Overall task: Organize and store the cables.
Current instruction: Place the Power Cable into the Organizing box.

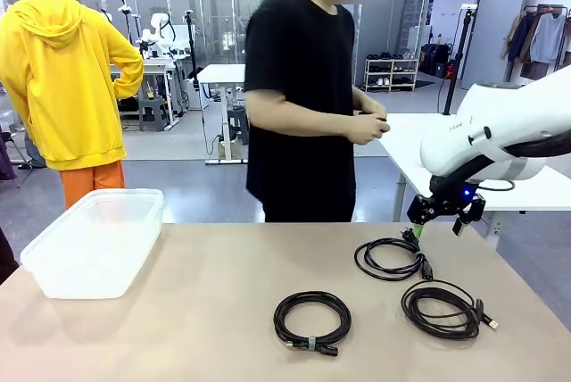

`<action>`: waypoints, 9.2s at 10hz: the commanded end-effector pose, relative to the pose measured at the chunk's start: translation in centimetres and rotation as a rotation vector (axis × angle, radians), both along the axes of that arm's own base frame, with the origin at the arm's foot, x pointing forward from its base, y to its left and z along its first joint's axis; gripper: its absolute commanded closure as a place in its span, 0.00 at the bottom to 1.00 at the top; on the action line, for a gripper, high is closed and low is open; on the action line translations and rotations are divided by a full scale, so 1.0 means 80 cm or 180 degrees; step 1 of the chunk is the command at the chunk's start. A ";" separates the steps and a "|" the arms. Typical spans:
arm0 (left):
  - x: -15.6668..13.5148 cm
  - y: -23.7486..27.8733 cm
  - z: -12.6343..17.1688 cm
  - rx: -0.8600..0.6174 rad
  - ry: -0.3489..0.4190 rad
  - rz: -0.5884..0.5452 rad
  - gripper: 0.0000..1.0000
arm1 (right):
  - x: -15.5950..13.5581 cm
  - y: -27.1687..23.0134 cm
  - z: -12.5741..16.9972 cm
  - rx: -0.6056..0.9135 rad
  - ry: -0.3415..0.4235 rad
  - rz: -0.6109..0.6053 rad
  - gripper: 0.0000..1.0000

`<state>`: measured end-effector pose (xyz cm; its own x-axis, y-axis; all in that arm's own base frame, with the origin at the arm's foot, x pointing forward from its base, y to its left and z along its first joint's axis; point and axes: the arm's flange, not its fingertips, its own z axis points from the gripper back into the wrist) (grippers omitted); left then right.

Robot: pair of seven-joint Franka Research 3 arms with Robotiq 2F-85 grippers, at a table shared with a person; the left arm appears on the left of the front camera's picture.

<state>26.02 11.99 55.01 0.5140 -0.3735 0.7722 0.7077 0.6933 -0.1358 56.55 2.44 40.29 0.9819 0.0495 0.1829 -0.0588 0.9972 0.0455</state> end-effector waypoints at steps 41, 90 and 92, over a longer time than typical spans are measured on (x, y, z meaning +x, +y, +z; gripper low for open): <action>0.000 0.000 0.001 0.0000 -0.0024 -0.0039 0.00 | 0.060 0.013 0.037 -0.0020 0.0400 -0.0403 1.00; 0.161 -0.490 0.052 0.0942 0.0968 0.0271 0.00 | -0.214 -0.076 0.085 0.1074 -0.1671 0.2046 0.00; 0.209 -0.529 0.016 0.1251 0.1096 0.0501 0.00 | -0.263 -0.099 0.081 0.1078 -0.1875 0.2248 0.00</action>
<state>40.28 -29.02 56.23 0.7535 -0.5094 0.4155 0.5925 0.8001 -0.0935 37.18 -5.11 47.39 0.5431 0.4370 0.7170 -0.7080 0.6974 0.1113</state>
